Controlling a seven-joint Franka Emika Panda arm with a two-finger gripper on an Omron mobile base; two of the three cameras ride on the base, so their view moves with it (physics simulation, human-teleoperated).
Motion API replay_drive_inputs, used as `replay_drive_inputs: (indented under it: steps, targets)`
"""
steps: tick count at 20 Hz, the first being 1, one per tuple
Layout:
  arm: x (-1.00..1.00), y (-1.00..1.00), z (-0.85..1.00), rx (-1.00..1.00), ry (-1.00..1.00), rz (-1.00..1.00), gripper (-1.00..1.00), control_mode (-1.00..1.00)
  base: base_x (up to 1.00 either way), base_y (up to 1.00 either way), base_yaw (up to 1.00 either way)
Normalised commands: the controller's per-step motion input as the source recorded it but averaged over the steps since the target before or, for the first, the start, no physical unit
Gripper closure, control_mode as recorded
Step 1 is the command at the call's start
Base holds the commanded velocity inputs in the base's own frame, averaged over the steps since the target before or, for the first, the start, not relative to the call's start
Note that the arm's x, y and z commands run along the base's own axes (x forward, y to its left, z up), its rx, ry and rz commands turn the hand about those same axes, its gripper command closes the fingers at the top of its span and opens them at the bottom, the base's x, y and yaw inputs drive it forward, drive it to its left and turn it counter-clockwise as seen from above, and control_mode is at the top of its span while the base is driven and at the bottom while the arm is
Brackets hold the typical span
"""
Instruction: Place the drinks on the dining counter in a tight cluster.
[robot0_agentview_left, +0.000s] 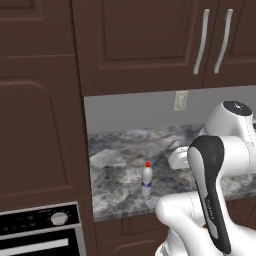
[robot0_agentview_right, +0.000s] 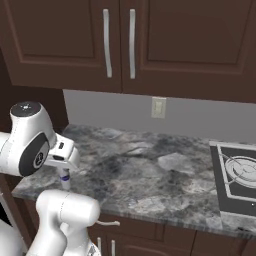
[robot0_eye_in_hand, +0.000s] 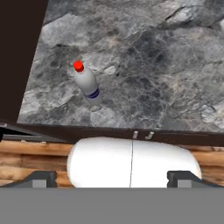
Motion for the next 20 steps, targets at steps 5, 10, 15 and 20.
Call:
replay_drive_inputs:
  steps: [5,10,15,20]
  targets:
    - [0.37,0.15,-0.14,0.0,-0.07,0.0,-1.0,-1.0,0.0,0.0,0.0]
    - [0.26,0.0,-0.38,0.02,-0.27,0.02,-1.0,-1.0,0.0,0.0,0.0]
    - [0.26,0.0,-0.14,0.01,-0.1,0.16,-1.0,-1.0,0.0,0.0,0.0]
    - [0.23,0.0,-0.09,0.06,-0.05,0.3,-1.0,-1.0,0.0,0.0,0.0]
